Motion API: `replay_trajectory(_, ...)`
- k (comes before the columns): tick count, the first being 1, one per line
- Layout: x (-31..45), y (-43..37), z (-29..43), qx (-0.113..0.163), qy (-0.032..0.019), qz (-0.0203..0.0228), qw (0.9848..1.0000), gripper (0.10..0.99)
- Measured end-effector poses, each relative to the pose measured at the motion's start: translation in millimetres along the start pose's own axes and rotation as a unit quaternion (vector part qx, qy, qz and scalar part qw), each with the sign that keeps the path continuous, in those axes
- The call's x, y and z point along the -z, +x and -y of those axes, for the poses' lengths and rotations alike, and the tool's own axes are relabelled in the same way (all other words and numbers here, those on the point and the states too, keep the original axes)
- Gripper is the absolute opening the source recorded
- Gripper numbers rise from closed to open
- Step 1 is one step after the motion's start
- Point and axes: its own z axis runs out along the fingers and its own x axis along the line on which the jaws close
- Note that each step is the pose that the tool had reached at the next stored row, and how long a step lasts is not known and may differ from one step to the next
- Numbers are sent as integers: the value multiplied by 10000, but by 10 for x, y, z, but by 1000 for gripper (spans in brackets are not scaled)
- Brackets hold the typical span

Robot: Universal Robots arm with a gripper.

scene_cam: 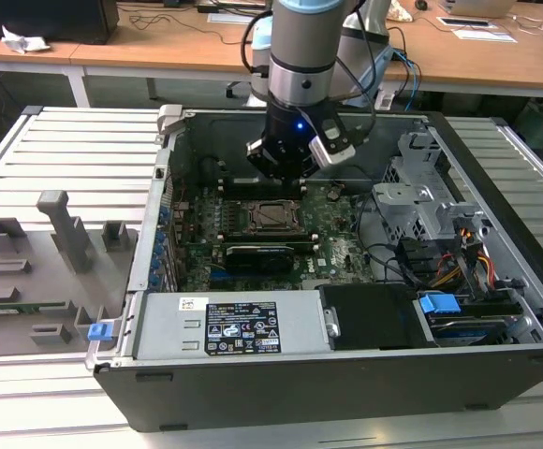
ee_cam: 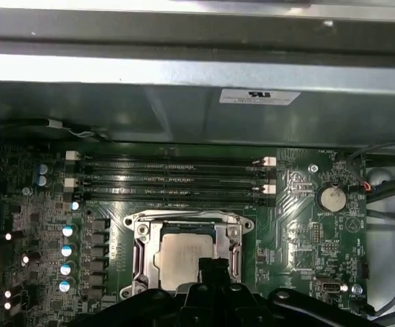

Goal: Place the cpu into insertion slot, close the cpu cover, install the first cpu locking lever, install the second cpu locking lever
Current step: 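Install the second cpu locking lever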

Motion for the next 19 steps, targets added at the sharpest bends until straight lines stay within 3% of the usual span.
replay_trajectory(4,-30,2,58,2,-28,-30,10000,106)
replay_trajectory(9,-44,5,192,2,-72,-30,10000,106)
replay_trajectory(11,-48,7,278,4,-95,-30,10000,106)
replay_trajectory(19,-52,16,444,8,-117,-30,9999,106)
